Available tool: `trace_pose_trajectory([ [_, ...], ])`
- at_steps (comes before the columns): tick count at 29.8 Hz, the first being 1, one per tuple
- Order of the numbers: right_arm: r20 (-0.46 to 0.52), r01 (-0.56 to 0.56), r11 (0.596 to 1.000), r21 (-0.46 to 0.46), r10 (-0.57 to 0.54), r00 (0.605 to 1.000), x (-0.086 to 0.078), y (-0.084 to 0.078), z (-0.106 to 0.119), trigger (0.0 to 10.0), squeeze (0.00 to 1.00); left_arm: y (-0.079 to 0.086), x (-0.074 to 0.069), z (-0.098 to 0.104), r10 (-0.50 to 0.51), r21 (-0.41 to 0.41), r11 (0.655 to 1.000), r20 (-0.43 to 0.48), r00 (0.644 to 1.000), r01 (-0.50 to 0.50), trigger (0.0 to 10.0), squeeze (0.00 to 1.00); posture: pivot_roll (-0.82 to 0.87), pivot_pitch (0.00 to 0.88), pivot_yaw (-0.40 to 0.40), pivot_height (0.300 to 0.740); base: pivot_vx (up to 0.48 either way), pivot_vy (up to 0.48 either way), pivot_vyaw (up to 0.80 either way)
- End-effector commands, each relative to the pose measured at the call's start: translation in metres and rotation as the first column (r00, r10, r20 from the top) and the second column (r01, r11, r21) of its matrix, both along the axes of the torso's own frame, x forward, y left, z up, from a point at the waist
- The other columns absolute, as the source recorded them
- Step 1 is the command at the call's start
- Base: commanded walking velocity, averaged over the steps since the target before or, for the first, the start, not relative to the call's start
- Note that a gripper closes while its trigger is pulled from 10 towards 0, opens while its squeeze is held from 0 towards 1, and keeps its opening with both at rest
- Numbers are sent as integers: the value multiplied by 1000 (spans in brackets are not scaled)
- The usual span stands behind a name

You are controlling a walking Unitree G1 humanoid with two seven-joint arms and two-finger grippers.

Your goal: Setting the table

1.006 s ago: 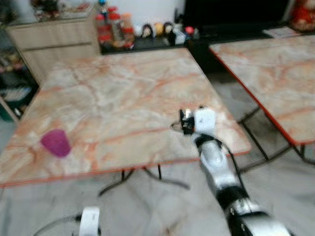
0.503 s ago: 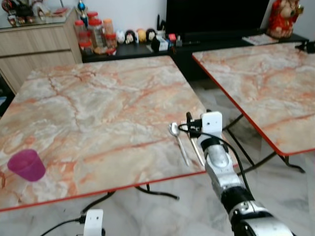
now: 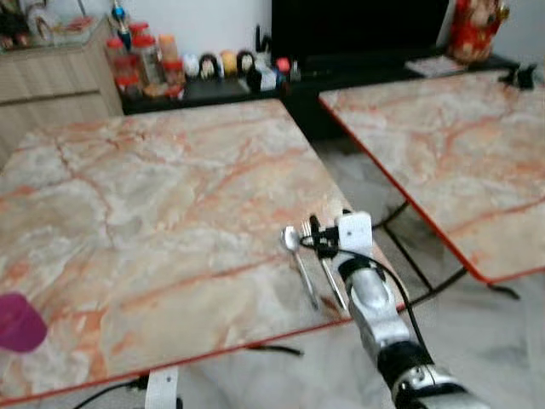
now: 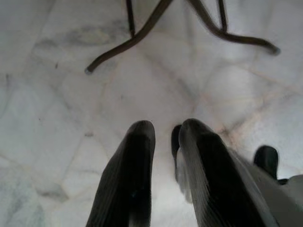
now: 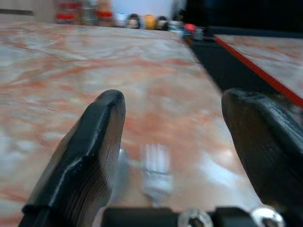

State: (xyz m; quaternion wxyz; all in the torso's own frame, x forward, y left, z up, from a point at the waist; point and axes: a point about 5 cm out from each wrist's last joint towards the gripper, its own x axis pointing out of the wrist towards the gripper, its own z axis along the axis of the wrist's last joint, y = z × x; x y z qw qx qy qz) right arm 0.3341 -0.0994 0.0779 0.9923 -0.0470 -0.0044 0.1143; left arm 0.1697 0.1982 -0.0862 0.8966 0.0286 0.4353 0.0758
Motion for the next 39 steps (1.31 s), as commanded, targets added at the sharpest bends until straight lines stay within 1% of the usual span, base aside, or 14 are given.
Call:
trace_pose_trajectory([
  [1,20,-38,999,-6,38,999,0,7,3,10000,0,2,-1,0,12,3,1000,-3,1000,-12,10000,0,-11,0,-5,732,274,0,513],
  [3,17,-41,999,0,41,999,0,7,3,10000,0,2,-2,0,16,3,1000,-3,1000,-16,10000,0,-10,0,-4,732,137,0,509],
  [12,10,-66,997,24,66,998,-2,11,2,10000,0,3,-3,-1,23,-1,1000,-1,1000,-23,10000,0,-12,0,-3,732,0,0,0],
  [16,3,-92,995,27,92,996,-5,16,0,10000,0,2,-3,-1,21,-1,1000,-1,1000,-21,10000,0,-11,0,-5,732,0,0,0],
  [19,-20,-157,987,20,158,987,-9,23,-4,10000,0,2,-3,-1,20,-2,1000,-2,1000,-20,10000,0,-11,0,-5,732,0,0,0],
  [21,-31,-157,987,28,158,987,-11,23,-6,10000,0,2,-4,-1,19,-2,1000,-4,1000,-19,10000,0,-9,0,-9,732,0,0,0],
  [24,-45,-112,991,68,115,992,-12,19,-8,10000,0,2,-4,-2,26,-5,1000,-5,1000,-26,10000,0,-8,0,-11,732,0,0,0],
  [28,-59,-71,994,78,76,995,-13,13,-9,10000,0,2,-5,-2,28,-6,1000,-6,1000,-28,10000,0,-11,0,-12,732,0,0,0],
  [30,-87,-54,995,86,61,994,-16,8,-12,10000,0,2,-6,-2,29,-8,1000,-9,1000,-29,10000,0,-11,0,-11,732,0,0,0],
  [33,-110,-3,996,87,13,994,-16,0,-12,10000,0,2,-6,-2,29,-9,1000,-10,1000,-29,10000,0,-14,0,-10,732,0,0,0],
  [34,-118,9,997,72,0,993,-15,-2,-13,10000,0,2,-6,-2,28,-9,1000,-9,1000,-28,10000,0,-14,0,-10,732,0,0,0],
  [35,-118,9,997,72,0,993,-15,-2,-13,10000,0,2,-6,-2,28,-9,1000,-9,1000,-28,10000,0,-14,0,-10,732,0,0,0],
  [36,-128,27,999,48,-20,992,-16,-7,-11,10000,0,2,-6,-2,27,-9,1000,-9,1000,-27,10000,0,-17,0,-8,732,0,0,0],
  [39,-143,48,998,39,-42,989,-19,-10,-5,10000,0,3,-7,-2,25,-8,1000,-11,1000,-26,10000,0,-17,0,-10,732,0,0,0],
])
